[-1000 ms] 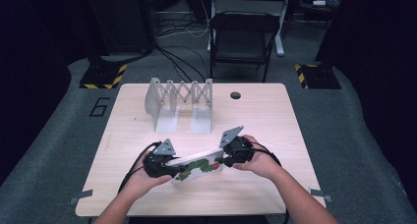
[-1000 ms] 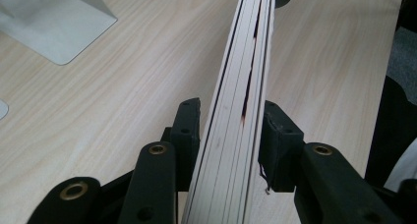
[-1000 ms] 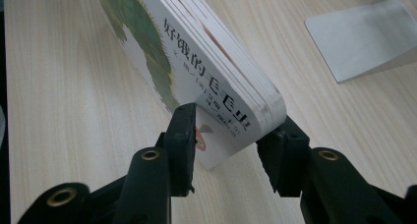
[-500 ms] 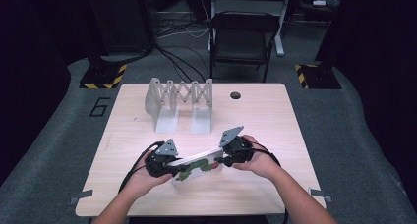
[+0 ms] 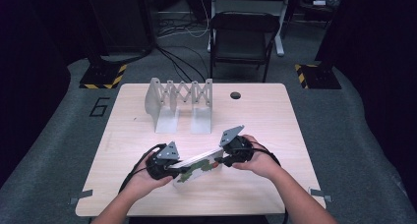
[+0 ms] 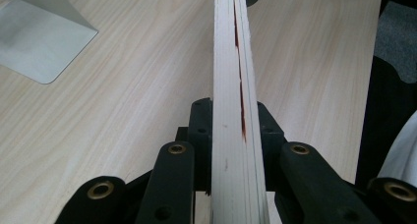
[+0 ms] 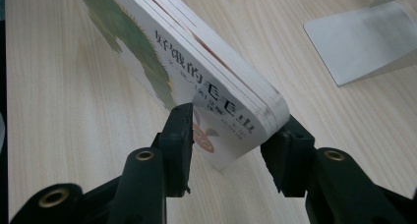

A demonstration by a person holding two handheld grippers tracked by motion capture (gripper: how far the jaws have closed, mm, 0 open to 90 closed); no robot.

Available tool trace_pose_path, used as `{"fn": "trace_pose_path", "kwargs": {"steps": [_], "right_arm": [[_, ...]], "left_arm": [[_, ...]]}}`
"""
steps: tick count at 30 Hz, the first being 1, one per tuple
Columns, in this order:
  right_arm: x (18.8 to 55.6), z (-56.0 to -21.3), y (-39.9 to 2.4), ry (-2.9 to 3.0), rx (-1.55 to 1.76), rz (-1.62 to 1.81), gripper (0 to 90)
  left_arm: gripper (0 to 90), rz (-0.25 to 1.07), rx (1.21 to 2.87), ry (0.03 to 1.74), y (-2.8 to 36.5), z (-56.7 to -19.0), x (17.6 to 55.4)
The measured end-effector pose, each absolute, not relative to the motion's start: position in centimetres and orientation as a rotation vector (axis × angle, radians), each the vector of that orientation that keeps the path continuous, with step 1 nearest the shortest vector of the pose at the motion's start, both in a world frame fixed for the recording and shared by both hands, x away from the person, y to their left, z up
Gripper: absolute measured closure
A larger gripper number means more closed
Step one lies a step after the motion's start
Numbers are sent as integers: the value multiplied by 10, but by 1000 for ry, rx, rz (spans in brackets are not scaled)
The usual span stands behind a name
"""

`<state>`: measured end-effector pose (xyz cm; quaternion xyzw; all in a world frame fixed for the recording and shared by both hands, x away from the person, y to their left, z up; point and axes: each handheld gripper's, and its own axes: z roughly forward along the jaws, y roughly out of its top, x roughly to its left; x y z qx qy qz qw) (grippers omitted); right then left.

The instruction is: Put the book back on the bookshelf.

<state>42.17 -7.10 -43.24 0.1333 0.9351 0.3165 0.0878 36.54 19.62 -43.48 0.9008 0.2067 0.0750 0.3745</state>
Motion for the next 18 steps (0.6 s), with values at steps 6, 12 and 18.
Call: {"fn": "trace_pose_path", "kwargs": {"steps": [6,12,18], "right_arm": [[422,-435,-70,2813,435,935,533],[424,-438,-71,2829,483,930,501],[427,-439,-76,2823,535,953,496]], "left_arm": [[756,202,2316,523,195,-434,364],[757,205,2304,546,196,-433,365],[757,232,2300,580,202,-431,370]]}}
